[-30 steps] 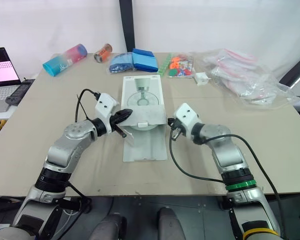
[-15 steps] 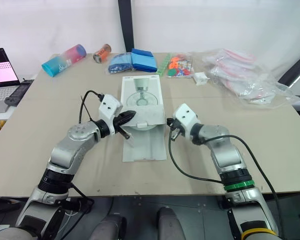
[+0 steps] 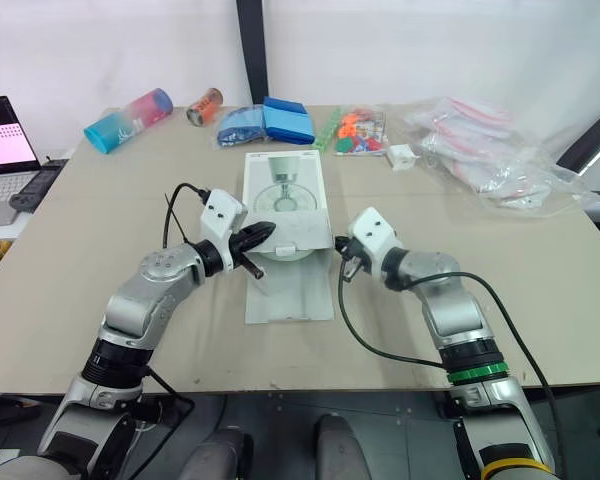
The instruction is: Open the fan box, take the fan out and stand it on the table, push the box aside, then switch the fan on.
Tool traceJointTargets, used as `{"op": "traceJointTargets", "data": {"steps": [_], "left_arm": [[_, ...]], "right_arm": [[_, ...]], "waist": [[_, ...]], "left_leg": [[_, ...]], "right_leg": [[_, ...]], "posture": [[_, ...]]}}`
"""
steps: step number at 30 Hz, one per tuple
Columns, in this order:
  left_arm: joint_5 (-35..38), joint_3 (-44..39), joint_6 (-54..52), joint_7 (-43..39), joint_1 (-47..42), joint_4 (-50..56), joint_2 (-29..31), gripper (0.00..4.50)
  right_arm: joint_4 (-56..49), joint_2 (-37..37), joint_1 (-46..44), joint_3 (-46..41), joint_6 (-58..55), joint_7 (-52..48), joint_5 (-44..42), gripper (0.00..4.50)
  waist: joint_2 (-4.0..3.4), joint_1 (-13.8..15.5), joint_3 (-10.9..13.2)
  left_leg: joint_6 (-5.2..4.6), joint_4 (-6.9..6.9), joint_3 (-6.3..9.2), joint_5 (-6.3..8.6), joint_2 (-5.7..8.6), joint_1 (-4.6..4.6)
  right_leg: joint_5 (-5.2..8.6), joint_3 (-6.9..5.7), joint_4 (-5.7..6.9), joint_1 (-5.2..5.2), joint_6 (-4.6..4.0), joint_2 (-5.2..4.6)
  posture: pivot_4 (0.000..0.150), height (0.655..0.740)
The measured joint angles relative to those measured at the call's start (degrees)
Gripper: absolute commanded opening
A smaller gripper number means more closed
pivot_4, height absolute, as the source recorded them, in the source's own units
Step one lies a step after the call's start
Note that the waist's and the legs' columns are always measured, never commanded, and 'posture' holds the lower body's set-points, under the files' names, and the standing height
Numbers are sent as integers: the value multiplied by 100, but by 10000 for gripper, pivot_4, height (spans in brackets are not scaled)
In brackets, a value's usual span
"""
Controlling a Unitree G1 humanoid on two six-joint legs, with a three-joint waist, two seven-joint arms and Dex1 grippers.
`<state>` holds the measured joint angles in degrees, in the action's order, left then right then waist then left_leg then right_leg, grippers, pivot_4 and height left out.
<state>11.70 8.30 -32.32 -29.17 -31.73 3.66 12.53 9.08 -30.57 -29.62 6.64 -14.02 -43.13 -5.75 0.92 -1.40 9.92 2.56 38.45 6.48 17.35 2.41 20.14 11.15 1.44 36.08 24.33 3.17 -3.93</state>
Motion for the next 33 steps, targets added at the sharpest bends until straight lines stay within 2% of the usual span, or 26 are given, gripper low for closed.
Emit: {"op": "traceJointTargets", "data": {"steps": [17,20,26,33], "left_arm": [[-32,5,6,-14,1,0,4,0],[-34,8,6,-13,2,0,5,0],[-36,6,5,-12,23,20,10,0],[-35,4,6,-19,34,41,29,0]], "right_arm": [[-14,22,10,-75,-139,5,-45,1185],[-4,72,5,-304,-284,174,-128,1185],[379,46,-541,-859,-450,491,-277,1185],[211,111,-843,-855,-477,145,-585,1185]], "waist": [[0,0,0],[0,3,0],[-3,1,-2],[-4,0,-2]], "left_leg": [[0,0,0,0,0,0],[-1,0,1,0,0,0],[-15,-1,-2,8,-1,-1],[-18,-1,-3,10,-1,0]], "right_leg": [[0,0,0,0,0,0],[0,0,0,0,0,0],[-1,1,0,0,-1,2],[-2,3,1,1,-1,2]], "posture": [[1500,7400],[1500,7400],[1500,7400],[1500,7400]]}}
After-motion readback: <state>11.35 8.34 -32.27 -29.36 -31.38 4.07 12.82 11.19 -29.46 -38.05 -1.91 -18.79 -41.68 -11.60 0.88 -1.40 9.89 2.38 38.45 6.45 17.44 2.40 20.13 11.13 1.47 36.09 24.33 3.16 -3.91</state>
